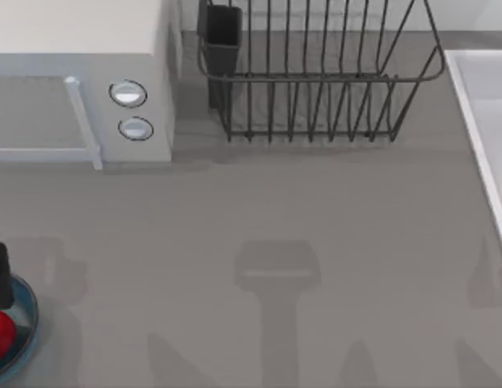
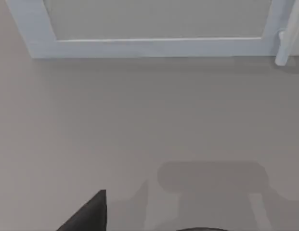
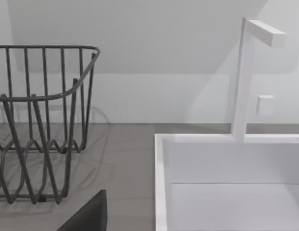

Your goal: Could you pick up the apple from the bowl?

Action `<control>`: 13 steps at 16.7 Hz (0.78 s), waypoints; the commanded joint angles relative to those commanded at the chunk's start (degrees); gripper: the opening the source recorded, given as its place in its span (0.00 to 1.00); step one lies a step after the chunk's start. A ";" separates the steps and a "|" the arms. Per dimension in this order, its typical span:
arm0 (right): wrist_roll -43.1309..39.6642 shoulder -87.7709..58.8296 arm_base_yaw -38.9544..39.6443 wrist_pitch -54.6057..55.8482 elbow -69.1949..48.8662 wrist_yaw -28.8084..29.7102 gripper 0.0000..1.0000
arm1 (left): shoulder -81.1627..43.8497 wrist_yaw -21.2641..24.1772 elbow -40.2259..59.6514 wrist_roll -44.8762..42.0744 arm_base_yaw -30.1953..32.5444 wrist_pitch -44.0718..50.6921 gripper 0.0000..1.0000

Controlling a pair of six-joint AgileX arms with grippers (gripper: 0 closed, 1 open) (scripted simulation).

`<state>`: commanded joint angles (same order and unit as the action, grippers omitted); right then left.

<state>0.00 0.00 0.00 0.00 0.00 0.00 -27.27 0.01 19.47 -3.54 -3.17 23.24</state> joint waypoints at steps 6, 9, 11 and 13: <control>0.00 0.00 0.00 0.00 0.00 0.00 1.00 | -31.87 0.01 18.76 -3.41 -3.05 23.00 1.00; 0.00 0.00 0.00 0.00 0.00 0.00 1.00 | -43.76 0.01 26.12 -4.74 -4.25 32.08 1.00; 0.00 0.00 0.00 0.00 0.00 0.00 1.00 | -48.78 0.01 29.56 -5.37 -4.81 36.30 1.00; 0.00 0.00 0.00 0.00 0.00 0.00 1.00 | -51.46 0.01 31.55 -5.73 -5.13 38.59 1.00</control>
<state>0.00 0.00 0.00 0.00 0.00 0.00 -78.73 0.02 51.02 -9.26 -8.30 61.83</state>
